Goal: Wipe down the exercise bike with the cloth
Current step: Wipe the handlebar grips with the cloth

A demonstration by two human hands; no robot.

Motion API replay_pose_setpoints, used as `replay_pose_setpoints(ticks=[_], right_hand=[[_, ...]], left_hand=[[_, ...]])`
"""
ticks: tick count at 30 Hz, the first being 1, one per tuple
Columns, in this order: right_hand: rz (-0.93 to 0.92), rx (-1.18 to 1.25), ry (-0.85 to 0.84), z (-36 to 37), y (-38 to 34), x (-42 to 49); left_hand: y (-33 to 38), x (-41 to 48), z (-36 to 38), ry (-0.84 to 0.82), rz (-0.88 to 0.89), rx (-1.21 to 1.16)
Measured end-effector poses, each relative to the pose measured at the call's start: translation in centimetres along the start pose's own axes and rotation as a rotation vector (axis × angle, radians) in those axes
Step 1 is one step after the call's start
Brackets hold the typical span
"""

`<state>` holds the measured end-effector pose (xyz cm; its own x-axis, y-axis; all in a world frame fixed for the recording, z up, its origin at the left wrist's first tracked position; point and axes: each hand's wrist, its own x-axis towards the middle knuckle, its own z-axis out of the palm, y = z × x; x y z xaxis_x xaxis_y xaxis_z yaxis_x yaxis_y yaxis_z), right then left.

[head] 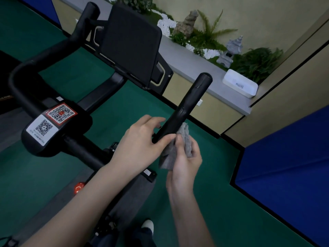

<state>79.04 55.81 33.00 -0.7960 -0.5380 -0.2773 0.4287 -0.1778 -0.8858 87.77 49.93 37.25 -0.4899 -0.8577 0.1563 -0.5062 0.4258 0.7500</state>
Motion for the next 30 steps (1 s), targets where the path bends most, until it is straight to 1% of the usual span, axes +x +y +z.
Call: replay_pose_setpoints(ticks=[3, 7, 11, 14, 17, 20, 22, 25, 30], right_hand=[[-0.168, -0.077, 0.049, 0.6, -0.6, 1.4], [-0.396, -0.232, 0.054, 0.8, -1.8, 3.0], [-0.632, -0.395, -0.058, 0.2, -1.9, 2.4], [-0.746, -0.494, -0.106, 0.3, -2.8, 3.5], [-0.787, -0.522, -0.070, 1.0, -4.1, 5.4], [-0.815, -0.550, -0.047, 1.0, -3.8, 5.0], [-0.826, -0.559, -0.051, 0.5, -3.1, 4.0], [-0.788, -0.522, -0.080, 0.4, -2.8, 3.9], [-0.811, -0.583, -0.079, 0.8, -2.6, 3.8]], left_hand=[[0.5, 0.8, 0.7, 0.022, -0.008, 0.002], [0.4, 1.1, 1.3, 0.065, -0.037, -0.001], [0.4, 1.1, 1.5, 0.066, -0.040, -0.020], [0.4, 1.2, 1.5, 0.065, -0.050, -0.022], [0.3, 1.2, 1.6, 0.063, -0.052, -0.018], [0.3, 1.2, 1.7, 0.068, -0.045, -0.029], [0.3, 1.1, 1.8, 0.067, -0.049, -0.034], [0.3, 1.1, 1.8, 0.065, -0.058, -0.043], [0.0, 1.1, 1.8, 0.062, -0.061, -0.054]])
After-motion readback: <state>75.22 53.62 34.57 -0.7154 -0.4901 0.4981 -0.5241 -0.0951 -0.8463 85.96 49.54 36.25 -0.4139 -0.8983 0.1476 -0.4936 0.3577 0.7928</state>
